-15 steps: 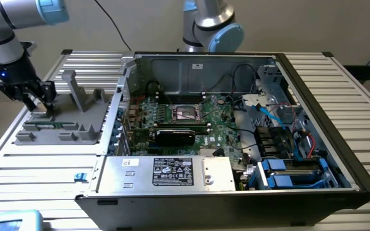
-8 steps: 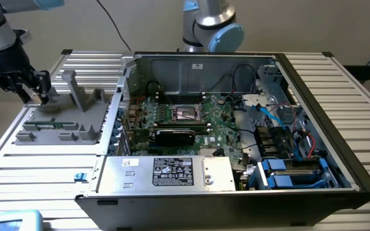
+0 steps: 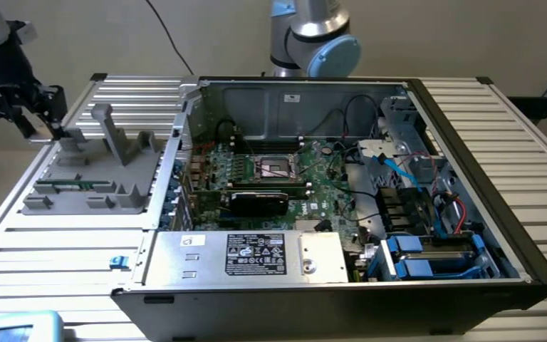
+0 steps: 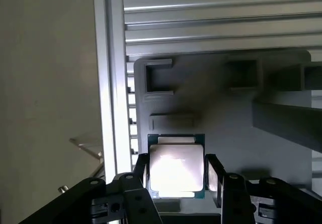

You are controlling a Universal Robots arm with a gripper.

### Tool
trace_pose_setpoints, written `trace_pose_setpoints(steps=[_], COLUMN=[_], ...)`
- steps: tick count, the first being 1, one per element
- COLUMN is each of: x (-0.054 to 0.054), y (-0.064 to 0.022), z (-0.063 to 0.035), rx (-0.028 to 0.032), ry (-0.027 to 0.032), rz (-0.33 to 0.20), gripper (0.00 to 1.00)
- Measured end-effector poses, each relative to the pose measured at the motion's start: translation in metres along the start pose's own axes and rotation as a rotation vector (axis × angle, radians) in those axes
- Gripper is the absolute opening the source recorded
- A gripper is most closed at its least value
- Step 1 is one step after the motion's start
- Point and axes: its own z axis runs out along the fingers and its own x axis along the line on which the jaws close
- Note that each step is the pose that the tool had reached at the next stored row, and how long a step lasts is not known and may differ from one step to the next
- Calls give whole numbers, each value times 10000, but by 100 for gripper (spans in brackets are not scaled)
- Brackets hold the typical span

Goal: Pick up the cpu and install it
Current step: 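Pick up the cpu and move it towards the insertion slot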

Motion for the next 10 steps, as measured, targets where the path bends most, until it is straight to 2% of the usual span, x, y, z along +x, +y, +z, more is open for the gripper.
trace_pose_setpoints(steps=[7,10], x=[-30,-86], y=[12,21], z=[-319,-456], rx=[1,1], ry=[2,2], rz=[0,0], gripper=[55,55])
